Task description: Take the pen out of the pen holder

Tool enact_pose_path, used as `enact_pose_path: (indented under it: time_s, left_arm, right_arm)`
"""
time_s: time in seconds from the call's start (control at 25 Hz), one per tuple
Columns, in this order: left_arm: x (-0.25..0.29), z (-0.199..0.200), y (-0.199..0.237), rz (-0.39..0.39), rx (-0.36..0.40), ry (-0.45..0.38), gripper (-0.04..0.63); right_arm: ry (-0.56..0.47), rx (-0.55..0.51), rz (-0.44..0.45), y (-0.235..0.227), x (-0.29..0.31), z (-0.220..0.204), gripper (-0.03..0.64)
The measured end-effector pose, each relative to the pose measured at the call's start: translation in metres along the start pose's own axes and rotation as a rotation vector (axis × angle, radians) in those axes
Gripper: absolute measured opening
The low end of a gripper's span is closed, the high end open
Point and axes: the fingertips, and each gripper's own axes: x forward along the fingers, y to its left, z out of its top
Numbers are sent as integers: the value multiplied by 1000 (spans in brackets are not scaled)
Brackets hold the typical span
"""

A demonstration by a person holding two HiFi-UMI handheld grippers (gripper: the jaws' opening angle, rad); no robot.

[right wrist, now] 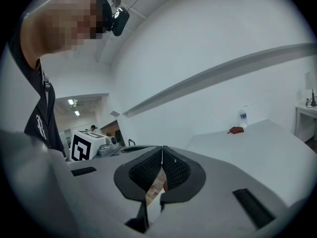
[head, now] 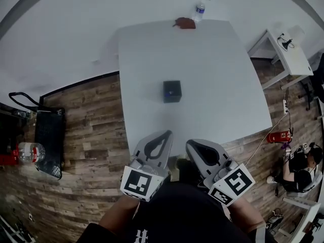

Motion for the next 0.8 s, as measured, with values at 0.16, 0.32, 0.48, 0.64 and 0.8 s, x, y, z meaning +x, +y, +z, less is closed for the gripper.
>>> enact_pose_path:
  time_s: [0.16,0.32,0.48,0.64,0.8]
  left_arm:
    - [21,-4,9,7,0,4,6]
    - [46,-9,24,36,27,4,6]
    - [70,-22,41,79,58,9,6]
    - [95,-46,63,116,77,31,8]
    - [117,-74,86,133,78,68,8]
  right_arm:
    - [16,7,5,-20,10,-4,15]
    - [40,0,37,-40,29,-2,15]
    - [69,10,87,-60,45,-3,15]
    - [90,69,117,-81,60,-7,17]
    - [129,110,140,-99,75,-22,17]
